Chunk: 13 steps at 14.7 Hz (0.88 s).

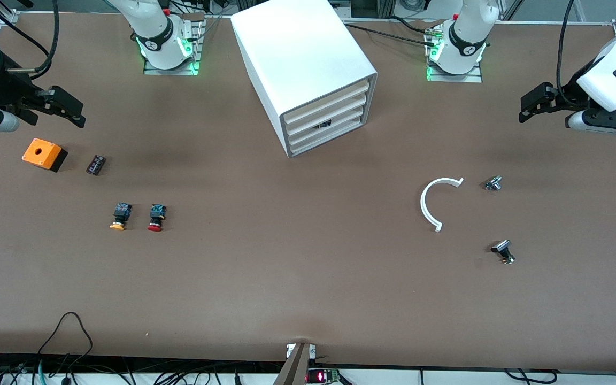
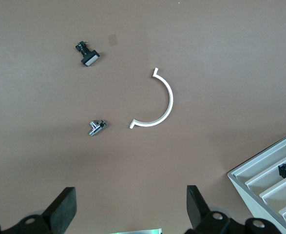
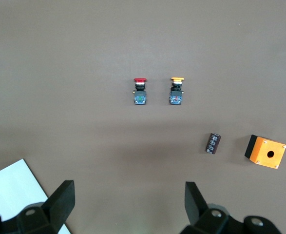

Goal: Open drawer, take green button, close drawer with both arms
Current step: 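Reach the left gripper to the handle of the white cabinet drawer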

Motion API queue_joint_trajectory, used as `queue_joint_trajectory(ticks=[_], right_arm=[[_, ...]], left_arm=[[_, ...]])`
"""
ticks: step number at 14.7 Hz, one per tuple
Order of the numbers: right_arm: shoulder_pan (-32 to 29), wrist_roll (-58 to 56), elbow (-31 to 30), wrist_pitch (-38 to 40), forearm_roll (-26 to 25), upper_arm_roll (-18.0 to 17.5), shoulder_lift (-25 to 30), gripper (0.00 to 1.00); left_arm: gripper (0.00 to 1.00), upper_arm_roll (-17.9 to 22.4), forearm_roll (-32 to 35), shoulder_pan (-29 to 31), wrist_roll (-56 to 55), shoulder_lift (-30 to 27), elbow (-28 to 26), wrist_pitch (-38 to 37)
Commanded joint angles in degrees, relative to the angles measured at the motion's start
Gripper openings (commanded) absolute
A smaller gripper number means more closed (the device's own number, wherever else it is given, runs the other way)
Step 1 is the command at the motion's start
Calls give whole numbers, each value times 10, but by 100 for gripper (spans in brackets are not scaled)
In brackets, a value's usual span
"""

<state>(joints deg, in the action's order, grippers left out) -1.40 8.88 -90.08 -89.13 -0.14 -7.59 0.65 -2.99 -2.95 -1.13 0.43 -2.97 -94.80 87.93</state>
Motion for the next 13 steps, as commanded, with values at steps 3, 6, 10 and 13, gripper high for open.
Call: queue_joint_trajectory(ticks=[3,6,10,13], right_arm=[[-5,-3,0,10,-1,-7,1,100],[-5,7,-2,10,-4,-9,3,100],[-5,6,-6,-6,-7,-4,1,100],[-6,0,-14,-7,-4,-5,-23,100]], left_arm=[[99,-1,12,-3,6,8,17,-12],[99,-1,12,-3,2,7,17,-12],[99,-3,5,-4,6,12,17,-40],[99,-5,-54,-6,8,22,19,-114]])
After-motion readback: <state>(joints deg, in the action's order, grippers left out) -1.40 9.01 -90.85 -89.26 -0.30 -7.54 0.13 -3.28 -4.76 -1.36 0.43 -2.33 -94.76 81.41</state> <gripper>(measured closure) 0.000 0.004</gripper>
